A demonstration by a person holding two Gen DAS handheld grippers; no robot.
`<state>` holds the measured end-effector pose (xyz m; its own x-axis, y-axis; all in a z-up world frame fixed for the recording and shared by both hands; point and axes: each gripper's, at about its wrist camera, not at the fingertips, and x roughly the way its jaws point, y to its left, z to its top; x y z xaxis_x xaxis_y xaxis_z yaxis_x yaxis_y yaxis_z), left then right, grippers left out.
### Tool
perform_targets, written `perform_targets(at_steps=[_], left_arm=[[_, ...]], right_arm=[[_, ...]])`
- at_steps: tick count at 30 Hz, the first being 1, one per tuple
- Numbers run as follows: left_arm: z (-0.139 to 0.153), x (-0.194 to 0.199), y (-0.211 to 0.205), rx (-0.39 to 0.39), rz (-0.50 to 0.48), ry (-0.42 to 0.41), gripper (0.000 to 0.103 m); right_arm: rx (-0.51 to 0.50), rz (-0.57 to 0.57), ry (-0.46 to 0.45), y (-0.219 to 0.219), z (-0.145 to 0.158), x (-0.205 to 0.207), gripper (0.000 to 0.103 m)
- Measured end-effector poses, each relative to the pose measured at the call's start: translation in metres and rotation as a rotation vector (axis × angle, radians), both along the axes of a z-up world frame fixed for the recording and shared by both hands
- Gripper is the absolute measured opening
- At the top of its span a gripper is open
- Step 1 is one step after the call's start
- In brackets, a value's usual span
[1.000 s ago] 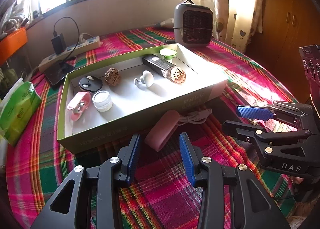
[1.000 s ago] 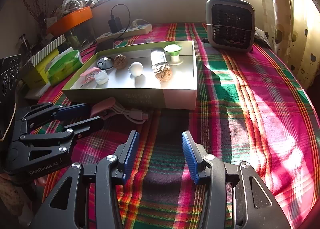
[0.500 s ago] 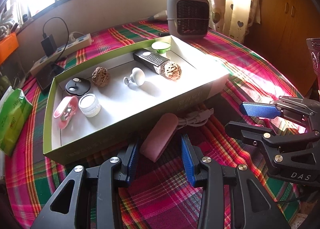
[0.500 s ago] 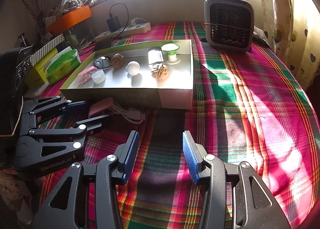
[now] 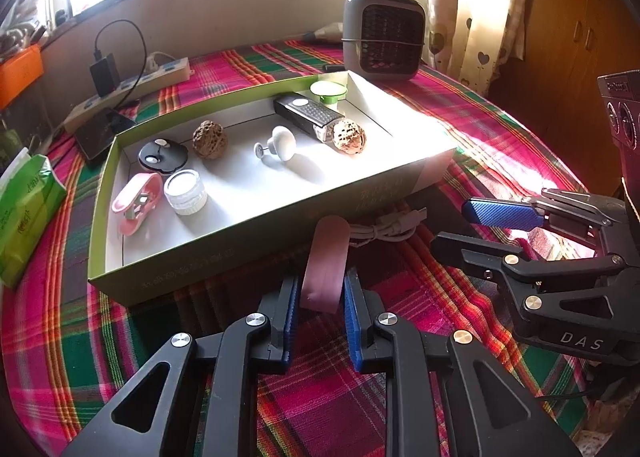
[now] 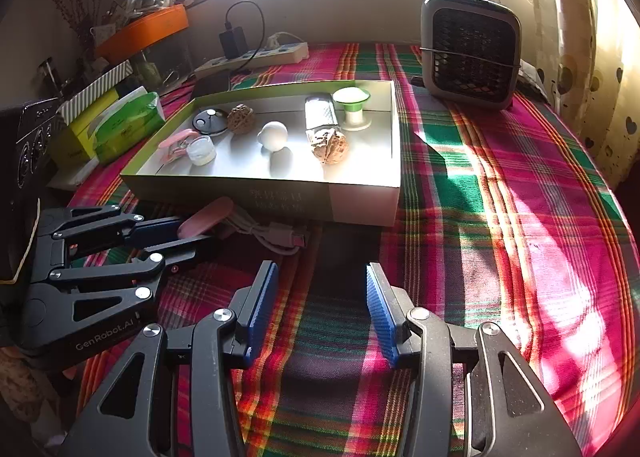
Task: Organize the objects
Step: 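Grasp the pink rounded case with the left gripper while the right grasps the white USB cable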
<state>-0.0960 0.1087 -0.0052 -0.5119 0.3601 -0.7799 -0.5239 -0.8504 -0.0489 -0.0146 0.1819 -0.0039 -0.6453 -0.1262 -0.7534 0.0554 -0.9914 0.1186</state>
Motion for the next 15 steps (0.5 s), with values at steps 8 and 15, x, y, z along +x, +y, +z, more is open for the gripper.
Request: perform_targets(at_steps=[8,15], left_arm=[[0.001,0.004,-0.025,0.023,0.076,-0.02,0.016],[0.001,0.007,-0.041,0.032,0.117,-0.028,0.016]], right_arm=[[0.028,0.058,0.02,-0.012,0.004,-0.013,0.046],[0.025,0.114,0.002,-0.02,-0.001,-0.025,0.046]])
